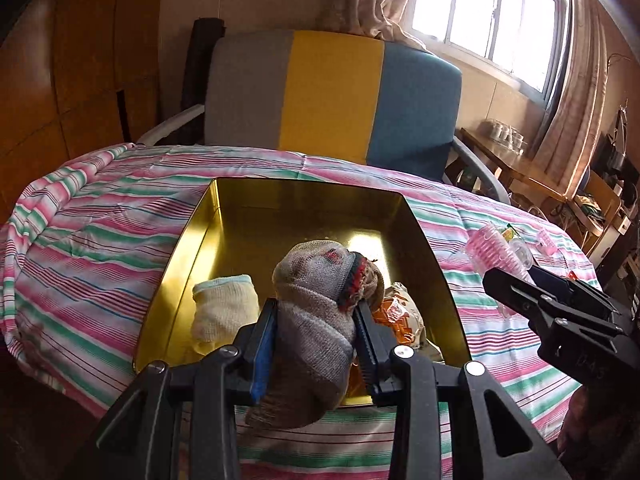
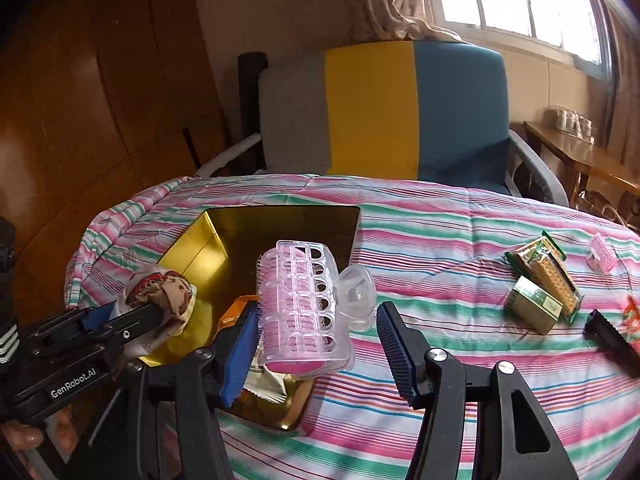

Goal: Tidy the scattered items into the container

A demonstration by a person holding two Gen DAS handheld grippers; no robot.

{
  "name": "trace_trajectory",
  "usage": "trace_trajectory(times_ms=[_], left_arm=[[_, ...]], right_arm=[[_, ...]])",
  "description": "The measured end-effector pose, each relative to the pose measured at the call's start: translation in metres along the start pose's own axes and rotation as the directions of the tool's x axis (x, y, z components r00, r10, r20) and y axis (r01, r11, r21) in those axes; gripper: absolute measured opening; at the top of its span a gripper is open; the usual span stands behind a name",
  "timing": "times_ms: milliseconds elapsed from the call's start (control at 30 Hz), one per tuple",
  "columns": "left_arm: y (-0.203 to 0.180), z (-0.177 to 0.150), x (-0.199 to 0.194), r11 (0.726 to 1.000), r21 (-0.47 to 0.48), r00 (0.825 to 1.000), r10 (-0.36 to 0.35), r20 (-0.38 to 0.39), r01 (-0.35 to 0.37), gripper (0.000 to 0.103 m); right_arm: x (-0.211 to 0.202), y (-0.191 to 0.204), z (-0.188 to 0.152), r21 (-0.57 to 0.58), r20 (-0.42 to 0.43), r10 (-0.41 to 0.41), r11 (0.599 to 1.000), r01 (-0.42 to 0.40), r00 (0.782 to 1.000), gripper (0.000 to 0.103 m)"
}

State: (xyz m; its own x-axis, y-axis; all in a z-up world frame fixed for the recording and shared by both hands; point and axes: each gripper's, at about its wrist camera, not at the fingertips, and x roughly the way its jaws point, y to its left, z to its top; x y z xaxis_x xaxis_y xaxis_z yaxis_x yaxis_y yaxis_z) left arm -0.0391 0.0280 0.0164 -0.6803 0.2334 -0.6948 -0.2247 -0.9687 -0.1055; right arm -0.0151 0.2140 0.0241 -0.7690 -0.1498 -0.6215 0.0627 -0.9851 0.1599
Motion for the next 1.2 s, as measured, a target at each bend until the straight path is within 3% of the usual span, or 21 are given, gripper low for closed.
trace_trajectory(times_ms=[200, 533, 967, 1200], left_arm=[[0.003, 0.007, 0.010, 0.999, 0.001, 0.999, 0.036, -0.009, -0.036, 0.036], [0.018, 0.029, 0.050, 0.999, -0.040, 0.999, 0.033, -0.043, -0.035, 0.036], [0.023, 0.040, 0.117, 0.998, -0.041, 0.987, 0.049, -0.151, -0.055, 0.037], [0.027, 0.039, 0.125, 0.997, -0.038, 0.985, 0.053, -0.164, -0.060, 0.048]], right_arm=[[0.018, 0.017, 0.008, -0.031, -0.018, 0.013, 0.999, -0.014, 1.000, 0.059], [0.071, 0.022, 0.039, -0.047, -0.093, 0.018, 0.999, -0.022, 0.996, 0.059], [0.152, 0.019, 0.042, -0.054, -0.256, -0.027, 0.998, 0.013, 0.966, 0.059], [0.164, 0.015, 0.037, -0.040, -0.284, -0.027, 0.999, 0.016, 0.959, 0.062]])
